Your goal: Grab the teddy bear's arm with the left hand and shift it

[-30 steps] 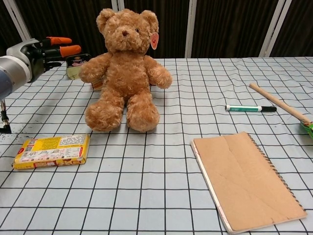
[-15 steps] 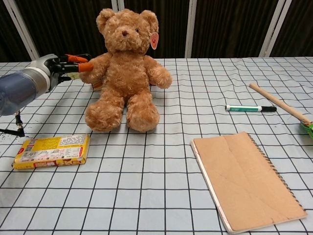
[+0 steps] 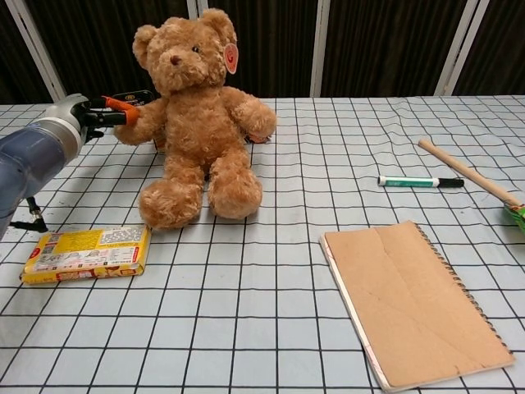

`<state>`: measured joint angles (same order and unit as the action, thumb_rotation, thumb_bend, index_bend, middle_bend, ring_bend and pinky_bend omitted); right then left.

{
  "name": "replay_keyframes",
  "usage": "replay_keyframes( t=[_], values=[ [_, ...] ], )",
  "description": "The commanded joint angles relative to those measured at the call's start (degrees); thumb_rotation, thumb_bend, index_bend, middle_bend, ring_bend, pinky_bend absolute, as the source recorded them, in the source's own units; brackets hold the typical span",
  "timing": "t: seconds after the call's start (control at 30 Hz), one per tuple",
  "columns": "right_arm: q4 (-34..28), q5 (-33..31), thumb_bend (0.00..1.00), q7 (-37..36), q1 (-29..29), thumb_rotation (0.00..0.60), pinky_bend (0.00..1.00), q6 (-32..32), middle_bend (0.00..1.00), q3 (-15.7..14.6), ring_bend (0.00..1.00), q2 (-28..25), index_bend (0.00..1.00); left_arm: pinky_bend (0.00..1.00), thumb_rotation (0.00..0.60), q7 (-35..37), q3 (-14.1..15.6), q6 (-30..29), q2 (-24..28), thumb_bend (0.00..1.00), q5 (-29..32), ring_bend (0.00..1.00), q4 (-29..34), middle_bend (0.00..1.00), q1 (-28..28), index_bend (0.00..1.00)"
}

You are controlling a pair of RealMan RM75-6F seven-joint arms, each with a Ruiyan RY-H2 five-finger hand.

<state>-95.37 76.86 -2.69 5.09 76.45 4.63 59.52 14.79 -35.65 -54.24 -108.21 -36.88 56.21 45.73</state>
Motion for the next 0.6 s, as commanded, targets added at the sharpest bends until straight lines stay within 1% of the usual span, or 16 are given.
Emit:
replay_keyframes(
  t=[0.03,0.23,0.33,0.47,0.6],
  values=[
    [0.0,0.1,0.17,0.3,0.0,0.600,0.00,0.1,0.00,-0.1,0.00,0.2,0.00,0.00,0.600,-0.5,-0.2,-0.3,0.7,0.58,0.1,0.13,0.9,0.53,-0.6,0.44],
    [-0.2,0.1,0.17,1.4,0.2,0.600,0.00,-0.1,0.00,-0.2,0.00,0.4,0.00,0.00,0.600,-1.2,-0.4,-1.8,3.2,0.58,-1.3,0.13,5.8,0.53,-1.9,0.44],
    [-0.4,-0.1,0.17,1.7,0.2,0.600,0.00,-0.2,0.00,-0.2,0.00,0.5,0.00,0.00,0.600,-2.7,0.4,-2.9,4.4,0.58,-1.8,0.13,8.6,0.52,-2.9,0.44],
    [-0.5,-0.2,0.17,1.8,0.2,0.600,0.00,-0.1,0.00,-0.2,0.00,0.5,0.00,0.00,0.600,-5.6,1.4,-2.7,5.2,0.58,0.3,0.12,10.0,0.52,-3.8,0.44],
    [-0.7,-0.1,0.17,1.8,0.1,0.600,0.00,0.1,0.00,-0.2,0.00,0.4,0.00,0.00,0.600,-6.9,0.9,-2.0,5.5,0.58,2.5,0.12,10.0,0.52,-3.8,0.44]
  ],
)
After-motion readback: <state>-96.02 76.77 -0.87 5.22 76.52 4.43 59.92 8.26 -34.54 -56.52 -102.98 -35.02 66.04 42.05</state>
